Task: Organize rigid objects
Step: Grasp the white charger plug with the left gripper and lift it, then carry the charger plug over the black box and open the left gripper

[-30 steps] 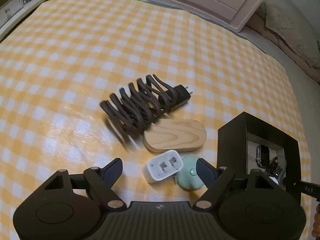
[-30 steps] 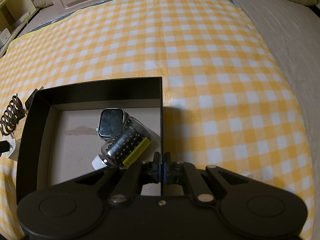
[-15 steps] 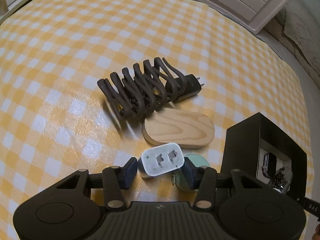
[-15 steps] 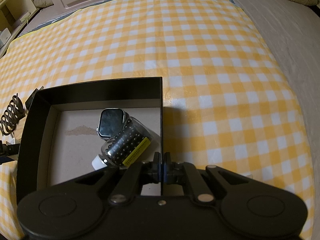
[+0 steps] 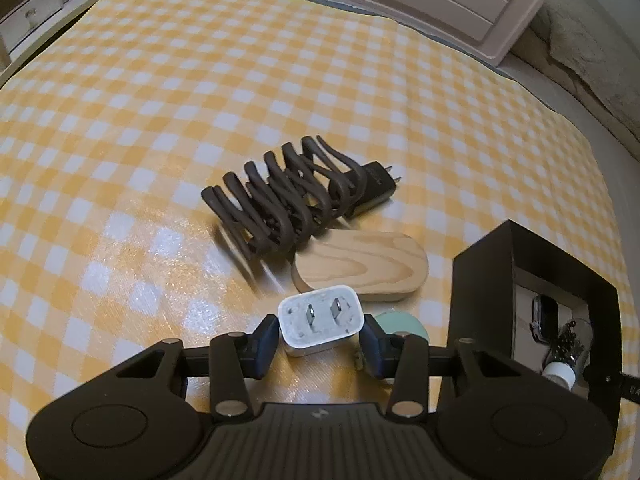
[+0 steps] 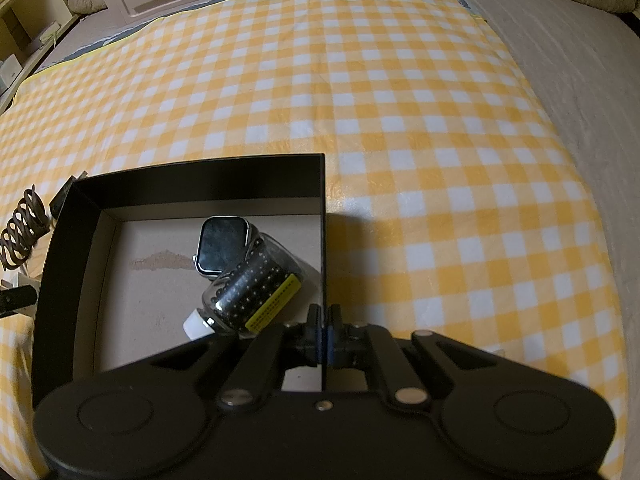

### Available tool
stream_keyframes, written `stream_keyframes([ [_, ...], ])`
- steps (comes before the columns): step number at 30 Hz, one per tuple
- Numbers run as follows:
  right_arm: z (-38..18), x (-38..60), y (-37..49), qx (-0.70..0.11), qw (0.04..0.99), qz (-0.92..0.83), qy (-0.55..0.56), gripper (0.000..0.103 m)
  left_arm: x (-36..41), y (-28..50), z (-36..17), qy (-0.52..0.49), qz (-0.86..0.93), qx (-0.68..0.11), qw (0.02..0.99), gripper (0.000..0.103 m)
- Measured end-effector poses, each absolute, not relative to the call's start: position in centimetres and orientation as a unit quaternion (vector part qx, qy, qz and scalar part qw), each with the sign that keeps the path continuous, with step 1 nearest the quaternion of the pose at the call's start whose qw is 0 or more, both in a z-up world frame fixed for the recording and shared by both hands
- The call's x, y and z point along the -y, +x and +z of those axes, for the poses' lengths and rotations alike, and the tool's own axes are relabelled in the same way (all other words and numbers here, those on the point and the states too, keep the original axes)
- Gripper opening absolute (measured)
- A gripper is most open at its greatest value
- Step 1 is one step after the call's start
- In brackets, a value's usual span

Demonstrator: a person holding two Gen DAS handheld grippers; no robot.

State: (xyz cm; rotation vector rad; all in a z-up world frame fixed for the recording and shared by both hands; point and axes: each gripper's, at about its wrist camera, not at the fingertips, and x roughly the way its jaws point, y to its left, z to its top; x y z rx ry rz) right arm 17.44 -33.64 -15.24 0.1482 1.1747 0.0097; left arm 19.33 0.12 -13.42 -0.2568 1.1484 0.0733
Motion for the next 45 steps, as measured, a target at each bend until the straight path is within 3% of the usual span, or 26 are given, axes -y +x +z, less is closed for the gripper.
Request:
stream_keyframes([
  [16,-15.2,33.4,17.4,-0.554,0.830,0.004,0.069,0.003,1.0,20.1,-13.8,-0.097,0.037,-0.523,0.846,0.045],
  [34,-15.1,33.5,17.3,-0.554,0.830,0.004,0.068,0.003,4.8,16.2,-4.2,-0.051,-0.067,-0.385,0.919,0.044],
  [45,-15.2,33.5,17.2,-0.554,0.830,0.005,0.071,0.004,11.5,14.5,-5.7,-0.048,-0.185,-0.445,0.875,0.044],
])
